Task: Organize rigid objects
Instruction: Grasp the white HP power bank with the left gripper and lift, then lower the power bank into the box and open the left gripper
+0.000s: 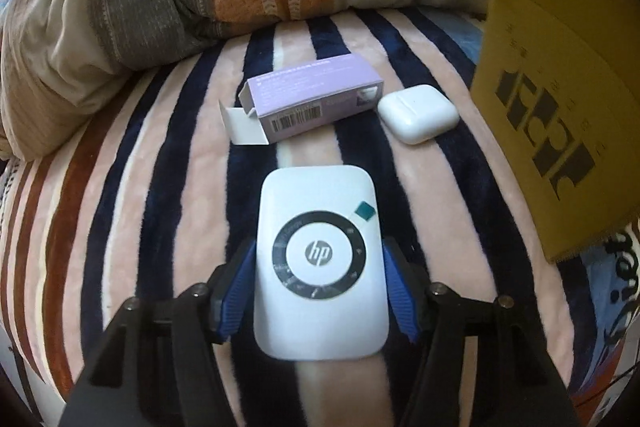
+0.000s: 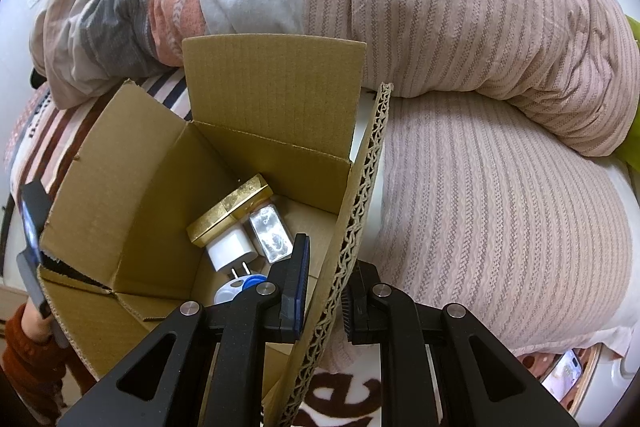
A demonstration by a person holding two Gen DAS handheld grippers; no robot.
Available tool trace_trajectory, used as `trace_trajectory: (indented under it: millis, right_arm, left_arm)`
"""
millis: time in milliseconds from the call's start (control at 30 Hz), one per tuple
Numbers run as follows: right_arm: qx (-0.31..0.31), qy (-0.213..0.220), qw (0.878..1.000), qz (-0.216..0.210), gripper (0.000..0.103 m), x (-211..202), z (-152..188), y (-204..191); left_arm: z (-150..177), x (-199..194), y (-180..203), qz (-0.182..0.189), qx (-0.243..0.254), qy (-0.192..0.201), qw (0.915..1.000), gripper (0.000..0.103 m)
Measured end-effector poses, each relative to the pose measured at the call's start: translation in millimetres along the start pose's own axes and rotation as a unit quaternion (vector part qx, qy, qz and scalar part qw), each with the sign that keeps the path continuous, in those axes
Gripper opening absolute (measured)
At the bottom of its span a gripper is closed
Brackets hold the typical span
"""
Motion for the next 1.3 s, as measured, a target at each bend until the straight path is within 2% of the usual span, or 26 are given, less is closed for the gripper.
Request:
trace_trajectory:
  millis: [167,267,367,500,600,667,733,833,967,1133,1300]
  right_arm:
    - [0.004,-0.001,1.000,-0.002,0.009,0,0,0]
    - [0.009,-0.002,1.000,-0.004,0.009,1,1,1]
    - [0.007,-0.001,1.000,-0.003,0.009,1,1,1]
    - [0.005,0.001,1.000,-0.004,0.009,0,0,0]
    - [0.008,0.003,1.000,-0.005,0.009,-3,-1,2]
    - [0.013,0.007,1.000,-0.007,0.009,-7,-3,5]
    - [0.017,0.010,1.000,-0.010,0.009,-11,-5,7]
    - [0.019,0.015,1.000,-0.009,0.009,-16,-7,8]
    - [0.014,0.012,1.000,-0.013,0.009,-16,-5,6]
    - [0.009,0.008,1.000,-0.014,0.010,-9,-1,2]
    - [0.009,0.008,1.000,-0.021,0.010,-6,0,2]
  left_arm:
    - [-11,11,-2,-0.011,-0.025,-0.003,0.9996,0.057]
    - [-15,4,-1,-0.011,-0.025,0.003,0.9996,0.057]
    - [-32,-31,-12,-0.022,-0.026,0.036,0.9988,0.056]
    - [-75,-92,-12,-0.034,-0.003,0.093,0.9951,0.056]
    - [-112,-138,16,0.005,0.028,0.127,0.9914,0.056]
    - [-129,-155,41,0.041,0.047,0.133,0.9892,0.056]
    - [-141,-158,71,0.084,0.061,0.123,0.9869,0.056]
    - [-150,-149,110,0.129,0.077,0.096,0.9841,0.056]
    - [-149,-110,151,0.169,0.080,0.022,0.9822,0.056]
    - [-134,-68,171,0.168,0.078,-0.051,0.9813,0.056]
    - [-126,-59,175,0.163,0.084,-0.064,0.9808,0.056]
Point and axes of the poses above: each gripper's, at about its wrist camera, not at the fingertips, and x roughly the way its jaws point, y to its right, z to its underside, the point moved 10 cm from there along x, roughly the way its jaws point, and after that the axes turned 12 degrees about z, right-handed, at the moved point
